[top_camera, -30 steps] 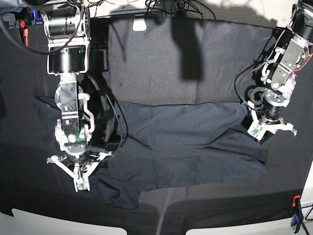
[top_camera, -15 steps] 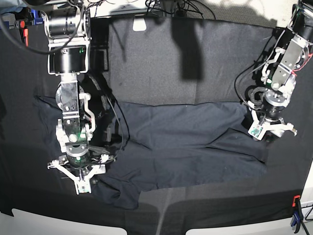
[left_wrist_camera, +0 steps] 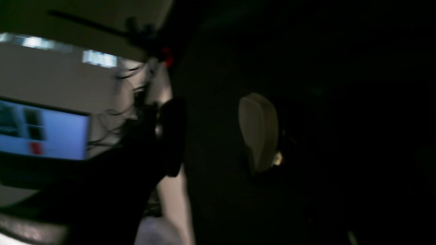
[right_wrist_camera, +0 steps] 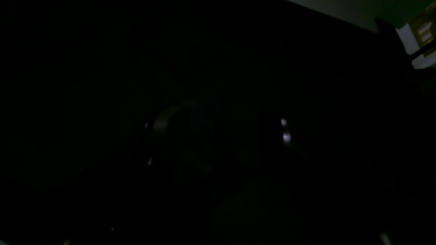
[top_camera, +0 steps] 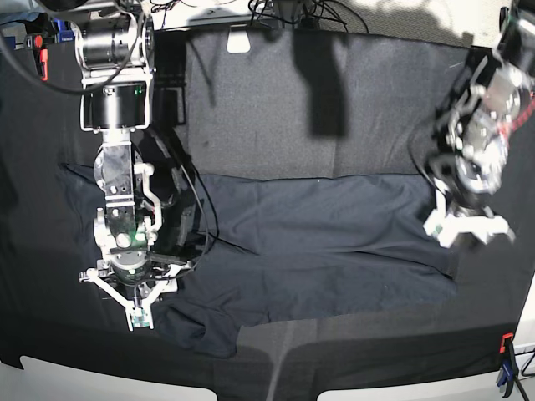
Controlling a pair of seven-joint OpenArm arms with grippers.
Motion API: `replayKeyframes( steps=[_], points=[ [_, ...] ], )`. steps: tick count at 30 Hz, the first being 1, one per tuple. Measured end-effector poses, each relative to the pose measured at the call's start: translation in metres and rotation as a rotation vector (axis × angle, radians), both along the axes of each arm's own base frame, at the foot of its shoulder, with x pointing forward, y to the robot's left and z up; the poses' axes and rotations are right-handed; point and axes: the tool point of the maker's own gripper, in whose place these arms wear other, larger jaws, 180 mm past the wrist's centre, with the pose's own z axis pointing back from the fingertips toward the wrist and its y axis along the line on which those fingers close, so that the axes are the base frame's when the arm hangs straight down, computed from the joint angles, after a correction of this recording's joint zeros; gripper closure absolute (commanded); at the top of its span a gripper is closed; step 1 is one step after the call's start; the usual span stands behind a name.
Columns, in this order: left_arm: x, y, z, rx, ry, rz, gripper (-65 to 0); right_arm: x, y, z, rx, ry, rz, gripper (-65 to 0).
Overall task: Layout the t-shirt on the table in an organized manner, then fold the t-shirt properly
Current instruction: 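Lower the folded edge onto the shirt and open both grippers, then grasp the folded edge with both grippers and drag it back toward the arms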
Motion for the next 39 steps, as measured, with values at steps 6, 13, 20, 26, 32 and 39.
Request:
replayKeyframes(
  steps=[6, 13, 20, 26, 32, 39],
  points=[
    [0.022, 0.015, 0.028, -0.001, -0.037, 0.083, -27.3, -0.003, 0.003, 0.016, -0.011, -0.001, 0.012, -33.8],
    [-0.007, -0.008, -0.015, 0.003, 0.155, -0.025, -27.3, -0.027, 0.026, 0.017, -0.027, -0.001, 0.142, -33.8],
    [-0.076, -0.063, -0.004, -0.007, 0.192, -0.268, -27.3, -0.086, 0.004, -0.004, -0.162, 0.07, 0.187, -33.8],
    [-0.12, -0.08, -0.037, -0.043, 0.332, -0.392, -27.3, -0.131, 0.001, -0.005, -0.222, 0.097, 0.235, -33.8],
    [-0.116, -0.051, -0.061, 0.009, 0.368, -0.346, -27.3, -0.16, 0.014, 0.012, -0.235, 0.077, 0.276, -33.8],
    [-0.117, -0.049, -0.065, 0.054, 0.369, -0.372, -27.3, -0.174, 0.023, 0.023, -0.228, 0.068, 0.293, -33.8]
  ],
)
